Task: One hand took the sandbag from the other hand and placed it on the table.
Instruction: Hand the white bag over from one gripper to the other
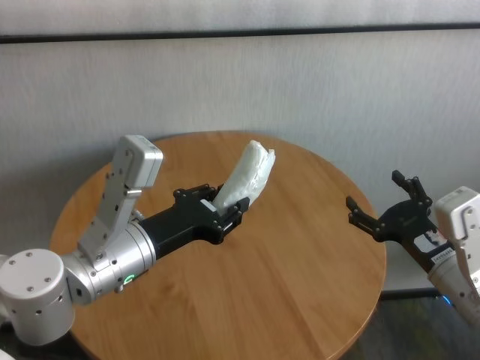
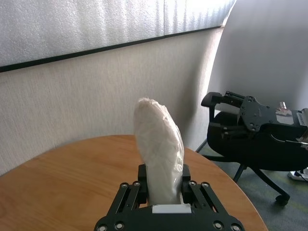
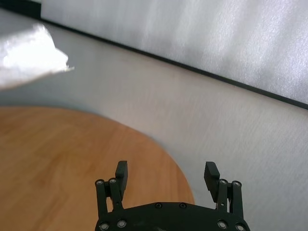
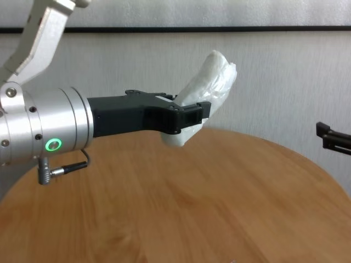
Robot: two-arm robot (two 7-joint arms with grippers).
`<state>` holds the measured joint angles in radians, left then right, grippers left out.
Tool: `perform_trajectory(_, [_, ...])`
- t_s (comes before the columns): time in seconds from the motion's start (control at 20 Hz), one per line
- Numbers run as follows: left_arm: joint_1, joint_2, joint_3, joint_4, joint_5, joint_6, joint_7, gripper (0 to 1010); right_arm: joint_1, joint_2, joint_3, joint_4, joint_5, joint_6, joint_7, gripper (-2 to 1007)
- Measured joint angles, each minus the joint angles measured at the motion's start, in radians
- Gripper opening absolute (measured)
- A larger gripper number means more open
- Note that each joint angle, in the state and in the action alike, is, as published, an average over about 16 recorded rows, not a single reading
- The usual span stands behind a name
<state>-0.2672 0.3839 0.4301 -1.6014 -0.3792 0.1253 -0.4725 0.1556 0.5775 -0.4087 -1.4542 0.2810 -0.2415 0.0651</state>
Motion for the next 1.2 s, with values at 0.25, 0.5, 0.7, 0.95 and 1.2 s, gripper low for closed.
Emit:
perform_trajectory(0.25, [0.000, 0.000, 0.000, 0.000, 0.000, 0.000, 0.000, 411, -0.020, -0.019, 0.032, -0.021, 0.079, -0.017, 0.047, 1001])
perform_trajectory(0.5, [0.000, 0.000, 0.000, 0.000, 0.000, 0.000, 0.000, 411, -0.041, -0.046, 0.073, -0.051, 0.207, 0.019, 0.101, 1001])
perform_trajectory(0.7, [0.000, 0.000, 0.000, 0.000, 0.000, 0.000, 0.000, 411, -0.055, -0.074, 0.110, -0.079, 0.330, 0.084, 0.144, 1001])
perform_trajectory(0.95, [0.000, 0.000, 0.000, 0.000, 0.000, 0.000, 0.000, 411, -0.065, -0.114, 0.150, -0.110, 0.481, 0.181, 0.187, 1001])
perform_trajectory(1.2, [0.000, 0.000, 0.000, 0.000, 0.000, 0.000, 0.000, 411, -0.065, -0.146, 0.173, -0.129, 0.597, 0.259, 0.216, 1001])
